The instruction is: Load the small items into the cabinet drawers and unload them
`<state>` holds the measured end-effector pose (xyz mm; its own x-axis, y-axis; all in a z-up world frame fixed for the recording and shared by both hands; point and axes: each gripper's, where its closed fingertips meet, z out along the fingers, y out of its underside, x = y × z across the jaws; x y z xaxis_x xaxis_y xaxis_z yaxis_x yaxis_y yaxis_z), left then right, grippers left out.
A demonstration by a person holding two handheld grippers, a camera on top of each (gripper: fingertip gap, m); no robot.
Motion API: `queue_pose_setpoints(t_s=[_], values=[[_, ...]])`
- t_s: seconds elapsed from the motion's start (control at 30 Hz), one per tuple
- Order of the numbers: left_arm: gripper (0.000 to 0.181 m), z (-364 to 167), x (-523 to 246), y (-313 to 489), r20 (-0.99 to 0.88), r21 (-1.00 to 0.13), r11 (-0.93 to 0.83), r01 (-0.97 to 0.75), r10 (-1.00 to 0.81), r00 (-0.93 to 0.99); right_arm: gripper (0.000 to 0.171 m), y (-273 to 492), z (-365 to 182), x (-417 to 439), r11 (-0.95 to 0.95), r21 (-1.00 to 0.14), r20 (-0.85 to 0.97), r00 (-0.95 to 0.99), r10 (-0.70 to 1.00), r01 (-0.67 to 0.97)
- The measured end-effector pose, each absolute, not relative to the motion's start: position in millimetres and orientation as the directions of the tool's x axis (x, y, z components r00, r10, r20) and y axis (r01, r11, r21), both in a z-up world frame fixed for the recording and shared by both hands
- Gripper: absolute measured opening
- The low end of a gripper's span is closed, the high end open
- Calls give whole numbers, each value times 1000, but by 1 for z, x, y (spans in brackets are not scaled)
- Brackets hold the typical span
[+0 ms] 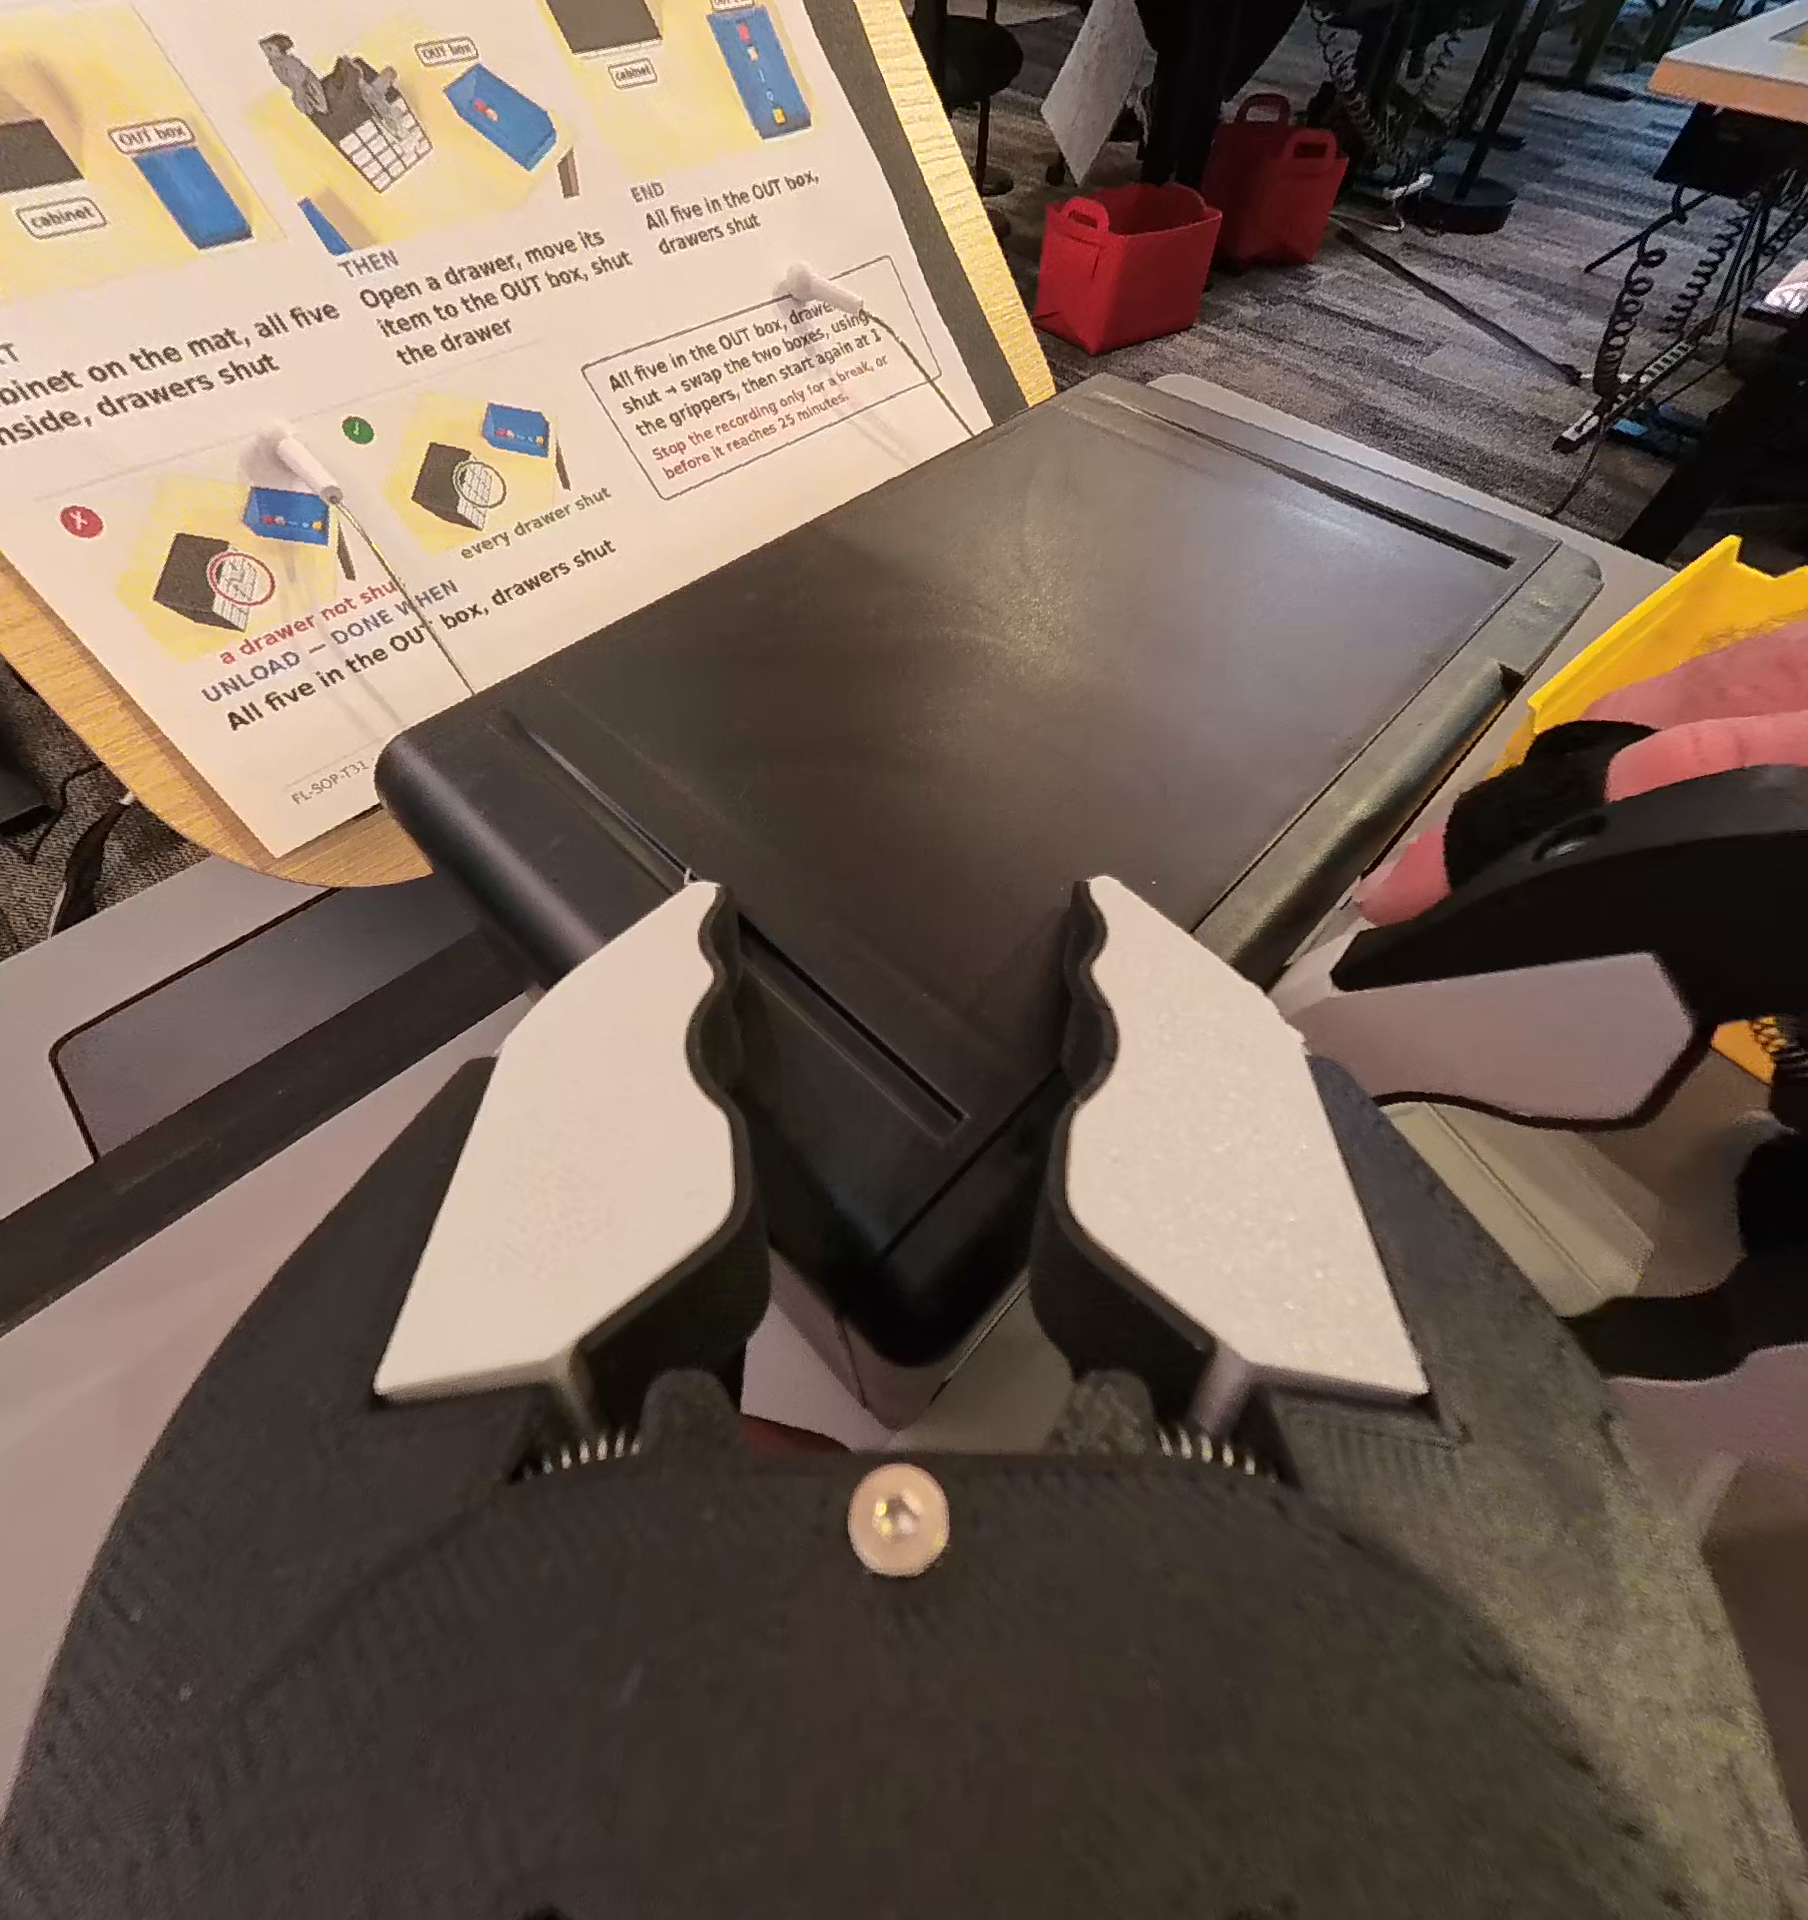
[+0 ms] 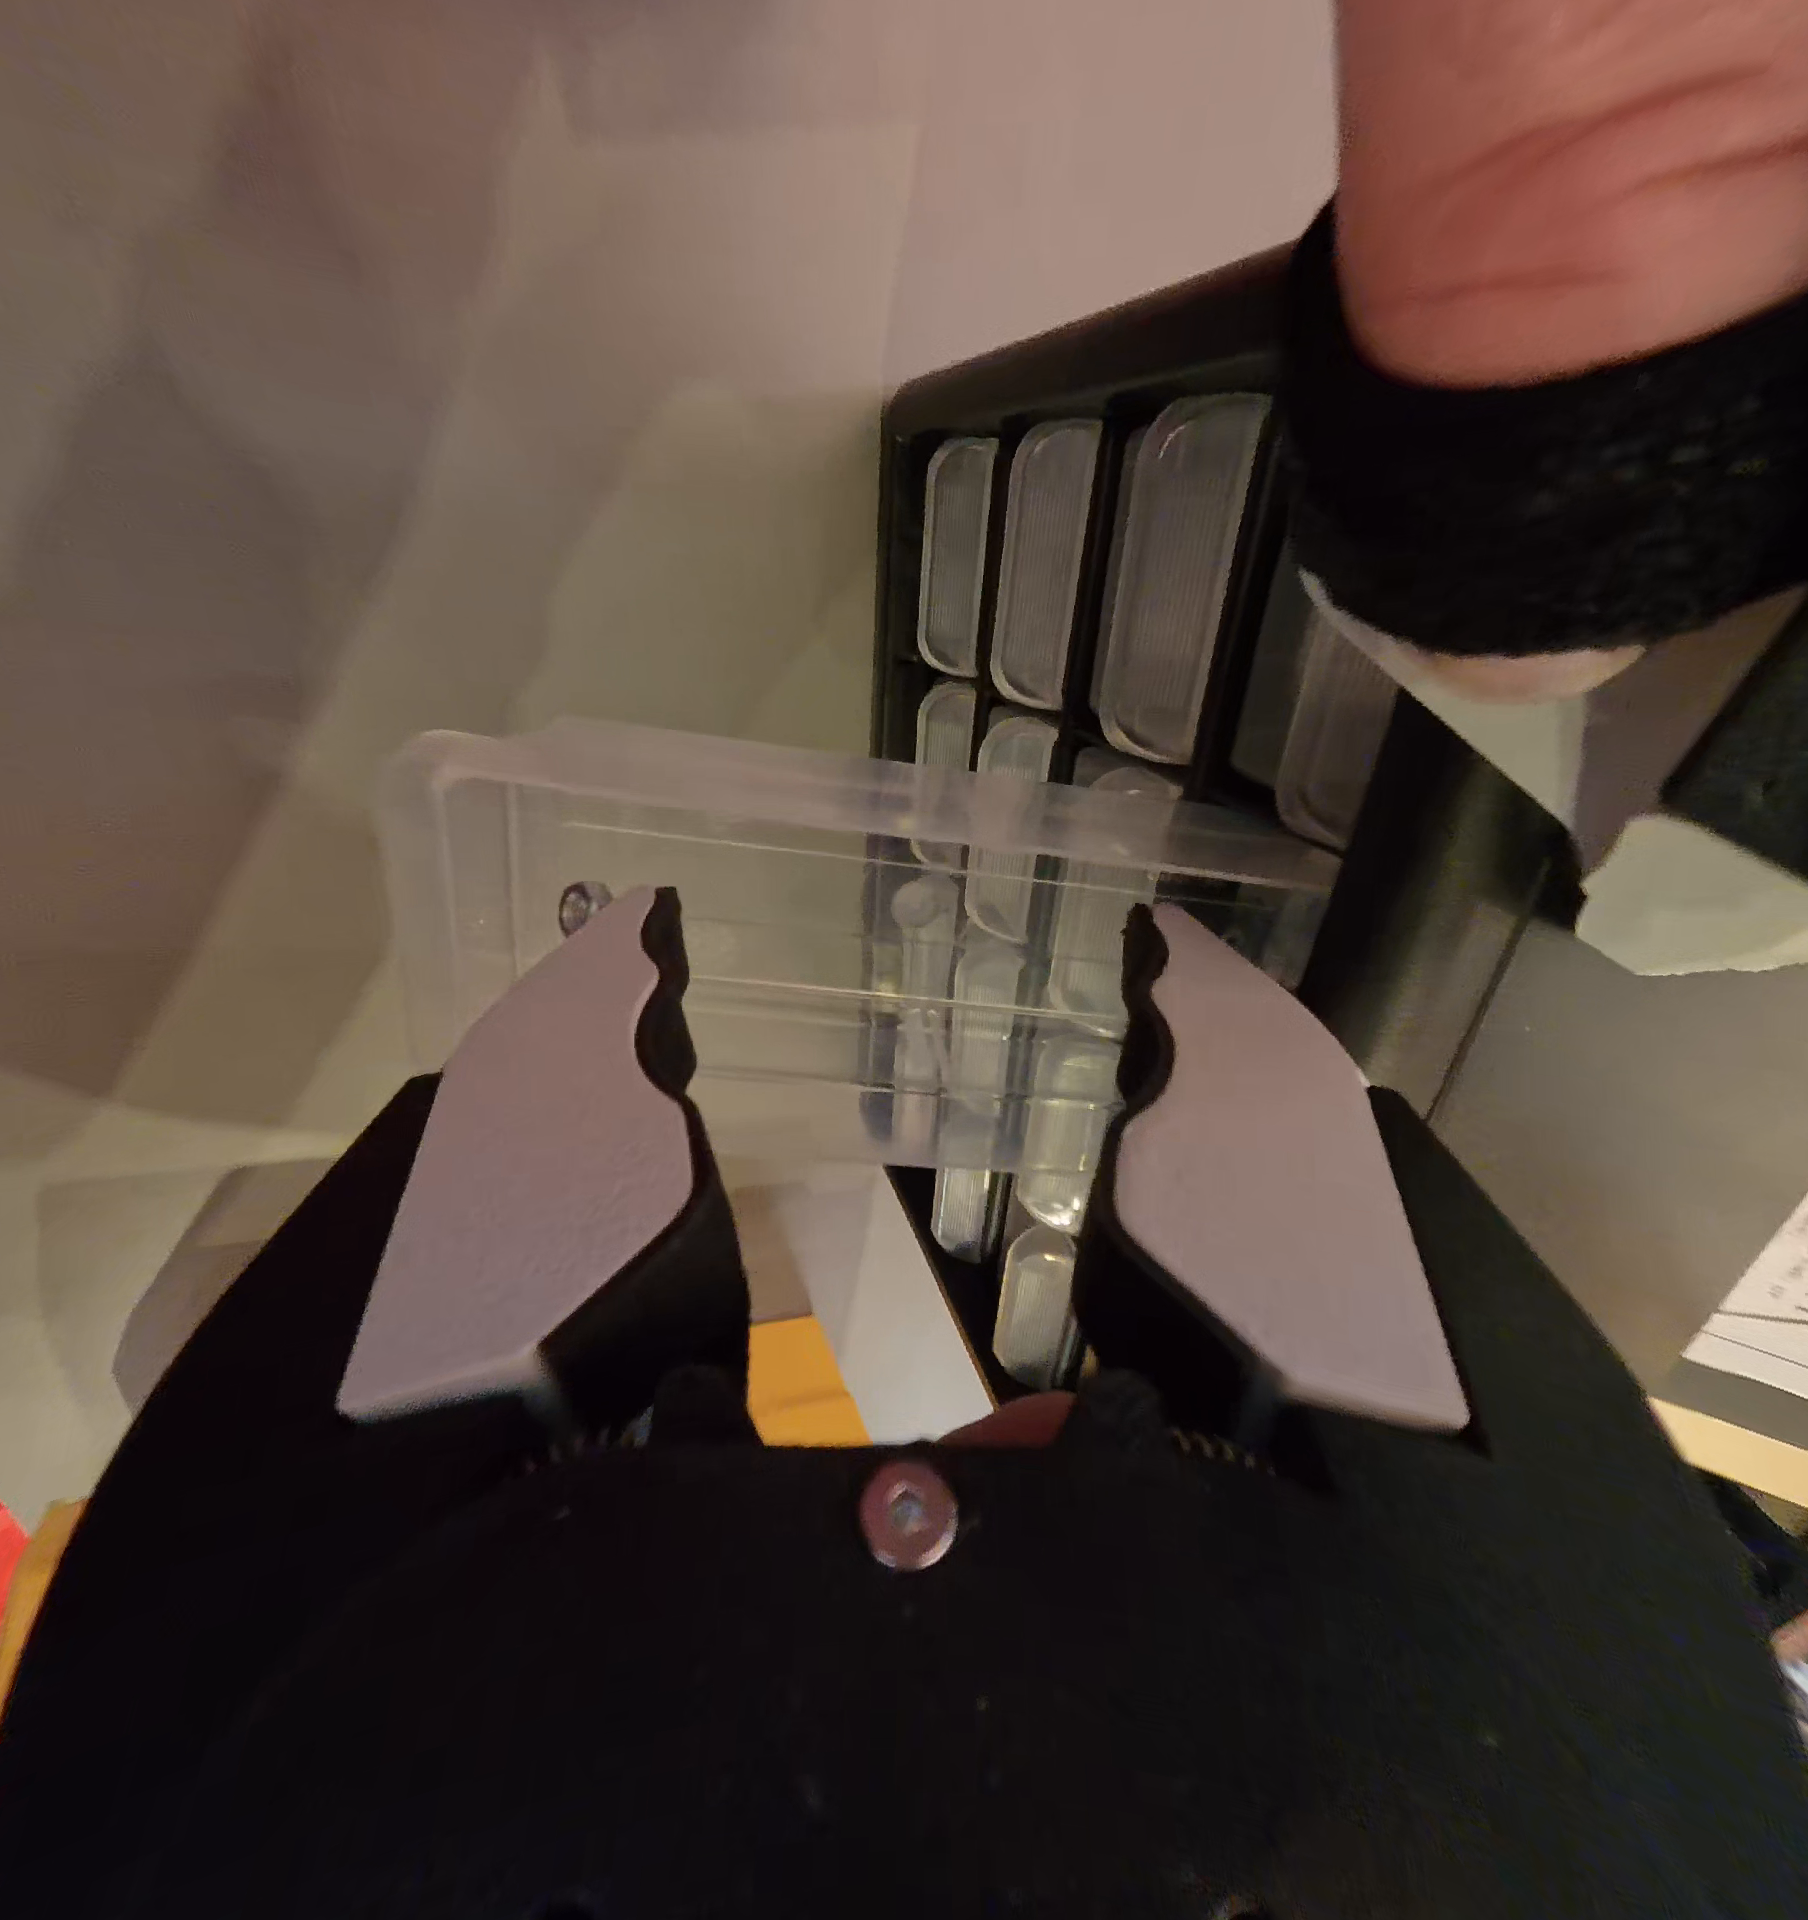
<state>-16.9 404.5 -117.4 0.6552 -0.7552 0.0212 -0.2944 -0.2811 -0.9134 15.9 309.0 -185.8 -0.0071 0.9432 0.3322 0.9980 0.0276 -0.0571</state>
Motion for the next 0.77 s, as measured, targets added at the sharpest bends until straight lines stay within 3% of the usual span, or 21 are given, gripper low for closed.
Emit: queue_pose_setpoints(t_s=[0.23,0.53,0.77], values=[[61,-117,-17,404,20,-913,-281,-296,-755,655,88,301,-178,14,10,-117,260,21,966,993],[61,-117,-17,404,21,-914,-281,-294,-755,655,88,304,-188,16,-7,-72,276,27,961,997],[60,-117,-17,404,22,-914,-280,-292,-755,656,77,310,-187,17,0,-51,326,16,945,999]])
